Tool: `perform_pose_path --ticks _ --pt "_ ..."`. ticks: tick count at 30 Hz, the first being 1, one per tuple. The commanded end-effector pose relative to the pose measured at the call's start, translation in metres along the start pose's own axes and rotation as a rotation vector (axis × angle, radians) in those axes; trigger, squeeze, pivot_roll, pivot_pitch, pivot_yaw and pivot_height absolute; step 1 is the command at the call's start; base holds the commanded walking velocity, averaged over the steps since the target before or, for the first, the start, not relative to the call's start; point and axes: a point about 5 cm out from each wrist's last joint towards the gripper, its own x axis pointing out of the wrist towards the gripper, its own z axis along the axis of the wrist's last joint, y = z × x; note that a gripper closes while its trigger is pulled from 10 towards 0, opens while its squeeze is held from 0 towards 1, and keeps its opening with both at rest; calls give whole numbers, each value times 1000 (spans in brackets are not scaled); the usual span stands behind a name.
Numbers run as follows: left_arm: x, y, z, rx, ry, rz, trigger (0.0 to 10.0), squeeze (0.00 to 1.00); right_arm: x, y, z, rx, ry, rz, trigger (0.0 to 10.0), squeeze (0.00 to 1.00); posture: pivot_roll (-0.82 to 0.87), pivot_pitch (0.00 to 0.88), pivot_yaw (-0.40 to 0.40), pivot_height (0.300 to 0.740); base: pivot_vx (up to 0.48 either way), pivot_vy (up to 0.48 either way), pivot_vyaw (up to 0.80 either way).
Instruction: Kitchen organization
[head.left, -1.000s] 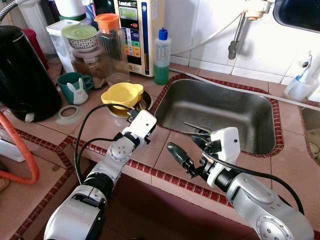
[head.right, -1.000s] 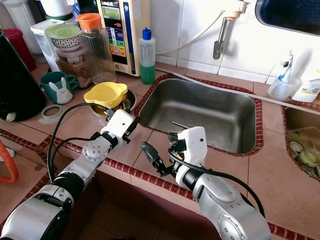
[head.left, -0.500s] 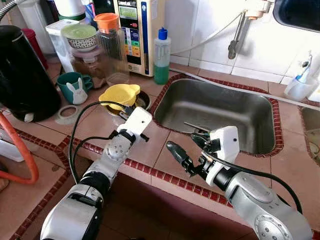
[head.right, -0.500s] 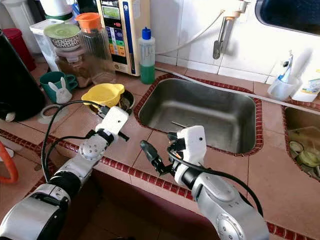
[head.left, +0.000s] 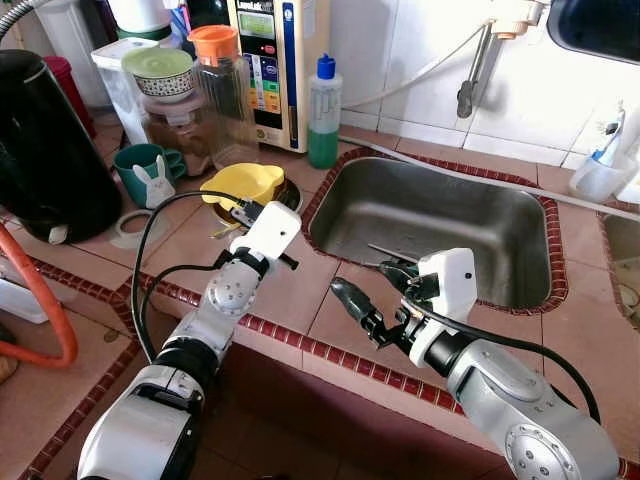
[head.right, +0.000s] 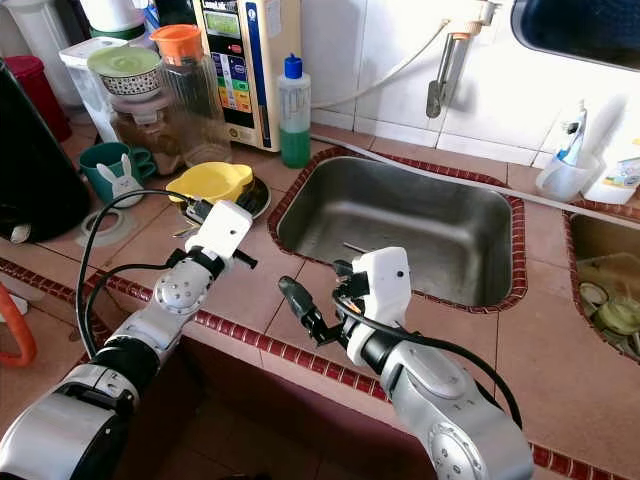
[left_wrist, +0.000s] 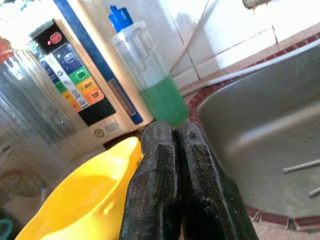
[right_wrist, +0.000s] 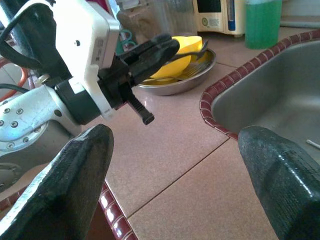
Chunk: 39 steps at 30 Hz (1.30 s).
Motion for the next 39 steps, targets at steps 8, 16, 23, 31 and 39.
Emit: perform_pose_path --ticks 8,16,23,31,39 --pt "10 1 35 -6 -167 -5 0 0 2 -2 2 -10 -8 -5 10000 0 49 23 24 740 0 0 0" --pt "22 -9 72 -439 -251 -60 0 0 6 -15 5 -11 -34 -74 10000 0 58 23 19 740 0 0 0" --pt "23 -28 96 -859 -260 -213 0 0 9 -38 16 -13 -106 -219 10000 0 59 28 21 740 0 0 0" --pt "17 -28 96 -1111 -202 -282 0 0 6 -65 25 -11 -180 -398 10000 0 64 26 20 740 0 0 0" --pt "10 -38 103 -1339 -171 -410 0 0 9 -82 30 176 -254 -483 10000 0 66 27 22 740 0 0 0"
